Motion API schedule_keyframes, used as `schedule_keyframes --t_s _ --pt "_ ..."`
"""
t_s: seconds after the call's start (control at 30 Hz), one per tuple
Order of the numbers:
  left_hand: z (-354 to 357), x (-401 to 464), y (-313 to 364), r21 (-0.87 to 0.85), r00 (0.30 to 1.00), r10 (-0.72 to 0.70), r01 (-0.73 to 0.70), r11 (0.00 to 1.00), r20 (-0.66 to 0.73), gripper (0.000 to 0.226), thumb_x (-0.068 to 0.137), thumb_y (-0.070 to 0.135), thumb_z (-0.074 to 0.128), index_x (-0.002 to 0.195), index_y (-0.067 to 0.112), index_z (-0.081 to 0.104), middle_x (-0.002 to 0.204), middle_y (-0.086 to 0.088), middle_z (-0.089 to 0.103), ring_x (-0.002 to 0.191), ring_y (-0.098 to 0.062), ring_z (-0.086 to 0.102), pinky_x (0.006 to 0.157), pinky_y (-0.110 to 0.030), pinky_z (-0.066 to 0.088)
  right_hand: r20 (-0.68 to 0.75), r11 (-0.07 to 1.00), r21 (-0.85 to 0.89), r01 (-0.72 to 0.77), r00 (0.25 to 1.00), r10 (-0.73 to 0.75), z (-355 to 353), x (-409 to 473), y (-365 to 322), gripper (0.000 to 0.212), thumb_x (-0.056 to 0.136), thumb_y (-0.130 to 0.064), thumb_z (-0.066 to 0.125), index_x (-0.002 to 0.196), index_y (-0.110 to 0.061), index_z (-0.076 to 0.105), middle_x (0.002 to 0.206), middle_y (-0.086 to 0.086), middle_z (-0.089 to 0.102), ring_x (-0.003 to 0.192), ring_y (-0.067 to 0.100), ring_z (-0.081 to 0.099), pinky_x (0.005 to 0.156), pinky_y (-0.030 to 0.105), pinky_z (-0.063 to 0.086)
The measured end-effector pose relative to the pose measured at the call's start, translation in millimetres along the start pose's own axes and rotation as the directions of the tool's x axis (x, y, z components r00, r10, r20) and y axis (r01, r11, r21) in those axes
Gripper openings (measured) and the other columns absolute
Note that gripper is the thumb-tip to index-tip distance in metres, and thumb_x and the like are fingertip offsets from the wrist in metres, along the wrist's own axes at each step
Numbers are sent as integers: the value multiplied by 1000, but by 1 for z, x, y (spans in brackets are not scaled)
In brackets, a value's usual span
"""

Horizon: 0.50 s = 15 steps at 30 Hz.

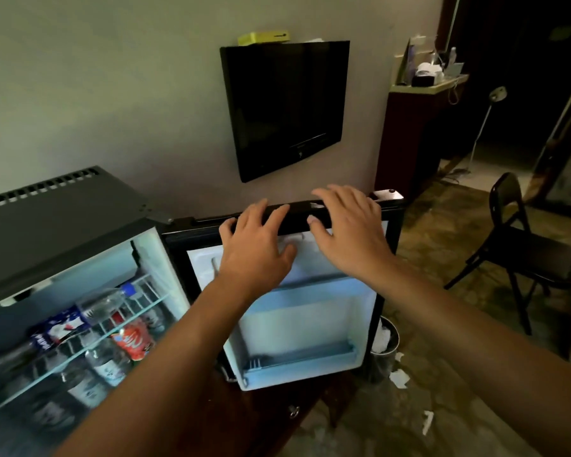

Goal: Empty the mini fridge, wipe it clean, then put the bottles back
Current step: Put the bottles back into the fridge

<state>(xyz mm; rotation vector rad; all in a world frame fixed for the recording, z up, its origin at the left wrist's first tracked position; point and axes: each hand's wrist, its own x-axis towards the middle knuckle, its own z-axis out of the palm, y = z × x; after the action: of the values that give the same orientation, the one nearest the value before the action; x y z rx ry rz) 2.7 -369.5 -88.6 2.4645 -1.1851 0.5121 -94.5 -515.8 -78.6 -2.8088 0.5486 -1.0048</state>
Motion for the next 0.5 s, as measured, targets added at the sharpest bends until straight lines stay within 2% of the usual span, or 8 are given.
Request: schedule_keyframes --t_s 0.13,0.23,0.3,0.37,0.43,0.5 --pt "10 2 6 125 995 -54 64 990 -83 58 91 46 56 146 27 47 148 -1 48 132 -26 45 105 -42 25 172 999 -49 -9 985 18 5 2 19 48 98 -46 38 142 -26 40 146 -1 41 139 25 28 115 56 11" --pt "11 0 10 136 990 -73 89 987 -119 55 94 50 52 143 26 51 144 -3 52 129 -28 47 102 -43 28 212 997 -67 44 977 -29 3 0 29 49 99 -48 35 144 -27 39 149 0 37 141 25 24 116 56 7" --pt "12 -1 13 138 987 -97 114 984 -127 54 96 55 46 142 27 52 143 -3 52 128 -28 47 101 -42 28 216 996 -50 79 974 -67 -3 0 32 49 99 -49 34 142 -27 41 147 1 40 138 24 29 116 53 12" --pt "12 -2 15 131 984 -121 138 982 -134 57 96 59 38 141 27 53 141 -2 54 126 -27 48 101 -43 29 219 994 -23 110 970 -103 -13 4 34 47 98 -49 37 138 -26 46 141 1 46 131 25 38 110 48 25" --pt "10 -3 18 101 977 -149 166 981 -155 58 95 59 35 137 27 58 135 -3 57 122 -27 50 100 -44 31 258 989 8 146 955 -144 -23 10 35 44 97 -47 41 135 -26 50 134 0 52 122 24 45 97 41 36" --pt "8 -5 20 68 967 -175 191 979 -186 55 95 57 37 133 26 62 128 -5 59 116 -28 53 97 -44 32 307 983 38 178 934 -181 -33 17 38 39 97 -45 44 130 -27 52 122 -1 57 110 22 51 81 33 37"
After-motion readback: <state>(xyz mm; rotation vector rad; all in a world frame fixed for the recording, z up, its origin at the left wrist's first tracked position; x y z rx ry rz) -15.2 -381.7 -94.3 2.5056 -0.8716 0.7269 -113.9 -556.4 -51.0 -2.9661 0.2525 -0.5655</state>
